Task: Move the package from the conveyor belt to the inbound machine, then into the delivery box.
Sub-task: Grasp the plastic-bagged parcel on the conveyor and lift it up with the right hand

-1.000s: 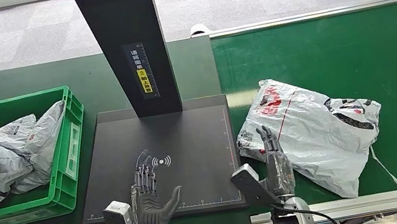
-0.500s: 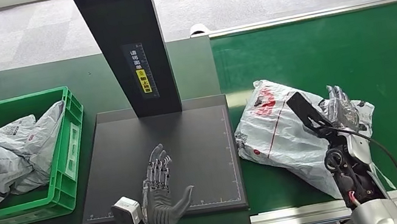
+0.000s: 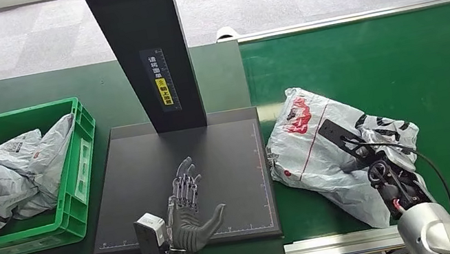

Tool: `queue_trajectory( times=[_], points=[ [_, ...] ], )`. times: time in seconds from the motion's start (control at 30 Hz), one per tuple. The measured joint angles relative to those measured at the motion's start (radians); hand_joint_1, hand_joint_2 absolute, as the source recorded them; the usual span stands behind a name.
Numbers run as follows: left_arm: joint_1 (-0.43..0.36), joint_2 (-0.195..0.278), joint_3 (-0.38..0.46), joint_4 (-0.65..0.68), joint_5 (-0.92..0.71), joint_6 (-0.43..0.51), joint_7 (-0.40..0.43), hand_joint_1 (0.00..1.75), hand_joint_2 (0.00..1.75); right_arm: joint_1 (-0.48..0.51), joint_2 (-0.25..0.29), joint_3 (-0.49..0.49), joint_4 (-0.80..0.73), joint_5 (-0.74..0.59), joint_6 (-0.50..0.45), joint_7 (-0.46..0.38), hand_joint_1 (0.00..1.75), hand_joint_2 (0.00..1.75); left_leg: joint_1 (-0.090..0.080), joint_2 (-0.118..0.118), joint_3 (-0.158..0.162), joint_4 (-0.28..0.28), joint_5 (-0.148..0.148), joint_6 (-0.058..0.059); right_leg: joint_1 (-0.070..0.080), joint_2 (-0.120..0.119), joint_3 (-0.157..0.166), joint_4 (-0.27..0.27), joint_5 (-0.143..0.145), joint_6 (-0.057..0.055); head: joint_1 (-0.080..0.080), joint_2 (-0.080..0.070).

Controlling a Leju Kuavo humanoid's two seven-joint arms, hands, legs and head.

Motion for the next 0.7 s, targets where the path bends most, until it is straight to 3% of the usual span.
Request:
queue_trajectory(
  times=[0.2,0.63,0.67,0.7],
  points=[
    [-0.032,-0.007,0.001,0.036,0.0,-0.003,0.0,0.0,1.75,-0.035,0.007,0.021,0.065,0.051,0.164,0.025,0.0,1.75,0.0,0.0,0.003,0.0,0.0,0.0,0.0,0.0,0.002,0.0,0.0,0.0,0.0,0.0],
    [-0.036,-0.007,0.001,0.05,0.0,0.011,0.0,0.0,1.75,-0.056,0.02,0.059,0.101,0.074,0.172,0.039,0.0,1.75,0.0,0.0,0.005,0.0,0.0,0.0,0.0,0.0,0.005,0.0,0.0,0.0,0.0,0.0],
    [-0.036,-0.007,0.001,0.05,0.0,0.011,0.0,0.0,1.75,-0.056,0.021,0.06,0.101,0.074,0.172,0.039,0.06,1.75,0.0,0.0,0.005,0.0,0.0,0.0,0.0,0.0,0.006,0.0,0.0,0.0,0.0,0.0],
    [-0.036,-0.007,0.001,0.05,0.0,0.011,0.0,0.0,1.75,-0.057,0.022,0.06,0.102,0.074,0.172,0.039,0.49,1.75,0.0,0.0,0.005,0.0,0.0,0.0,0.0,0.0,0.006,0.0,0.0,0.0,0.0,0.0]
  ],
)
